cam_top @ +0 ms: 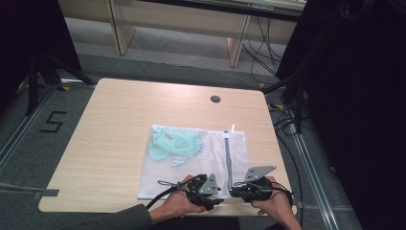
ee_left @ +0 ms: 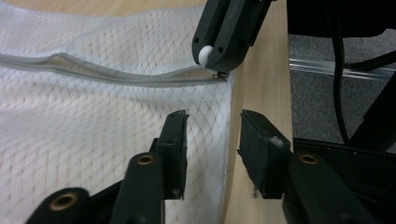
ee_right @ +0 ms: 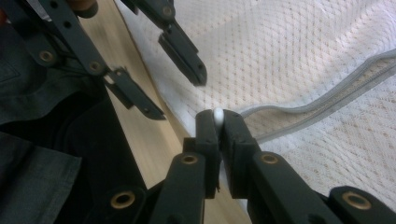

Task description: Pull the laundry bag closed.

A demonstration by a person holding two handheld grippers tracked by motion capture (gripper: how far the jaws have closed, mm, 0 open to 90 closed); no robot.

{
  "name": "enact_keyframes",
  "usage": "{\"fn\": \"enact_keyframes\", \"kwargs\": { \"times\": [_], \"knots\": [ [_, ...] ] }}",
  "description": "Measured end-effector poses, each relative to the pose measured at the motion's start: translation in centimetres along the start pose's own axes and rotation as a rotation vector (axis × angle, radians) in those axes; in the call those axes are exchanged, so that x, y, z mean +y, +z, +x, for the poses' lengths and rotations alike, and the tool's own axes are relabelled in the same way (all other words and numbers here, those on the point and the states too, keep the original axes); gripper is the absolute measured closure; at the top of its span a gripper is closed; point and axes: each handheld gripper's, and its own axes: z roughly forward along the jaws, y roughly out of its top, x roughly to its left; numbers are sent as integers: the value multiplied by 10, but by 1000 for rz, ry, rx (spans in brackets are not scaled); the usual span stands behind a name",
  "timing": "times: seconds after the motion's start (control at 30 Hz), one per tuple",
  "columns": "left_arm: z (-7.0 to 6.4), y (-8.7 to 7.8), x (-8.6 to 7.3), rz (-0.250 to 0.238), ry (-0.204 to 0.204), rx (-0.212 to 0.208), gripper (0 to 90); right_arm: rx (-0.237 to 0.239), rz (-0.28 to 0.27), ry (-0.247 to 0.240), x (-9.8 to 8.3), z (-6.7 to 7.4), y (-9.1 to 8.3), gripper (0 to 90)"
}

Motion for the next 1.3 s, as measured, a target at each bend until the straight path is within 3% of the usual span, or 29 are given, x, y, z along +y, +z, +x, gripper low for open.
{"fn": "enact_keyframes", "kwargs": {
  "times": [0.03,0.17,0.2,0.3,0.43,0.47,0.6,0.63,0.73,0.8,0.83,0.87,0.9,0.97,1.2,1.3],
  "knots": [
    [1,2,1,6,17,3,634,-1,3,2,0,0,0,865],
    [-2,8,2,20,19,-5,635,-2,-9,-19,1,-3,-1,865],
    [-2,9,2,25,19,-3,628,-6,-3,7,0,-1,-1,865],
    [-2,12,2,33,27,10,623,-5,0,12,0,-1,-2,865],
    [-1,17,3,35,93,22,665,-9,-7,28,0,1,-1,865],
    [-2,17,3,38,78,14,673,-9,-9,24,0,0,-1,865],
    [-3,20,4,31,91,25,724,-1,6,26,1,0,-2,865],
    [-2,19,5,49,116,19,729,-2,3,11,1,0,-1,865],
    [-5,22,5,33,126,24,767,-5,0,30,0,0,-1,865],
    [-5,23,5,40,171,37,805,-6,8,23,1,-1,-2,865],
    [-6,23,4,33,155,31,837,-8,5,15,0,-1,-1,865],
    [-6,24,4,33,164,34,851,-9,4,19,0,-1,-1,865],
    [-5,22,5,50,205,43,866,-8,2,22,0,-1,-1,865],
    [-6,22,5,48,225,47,878,-8,-1,24,0,-2,-1,865],
    [-6,21,4,60,237,34,885,6,14,34,-1,-4,0,865],
    [-7,21,3,61,243,37,886,6,13,61,-2,-5,1,865]
  ]
}}
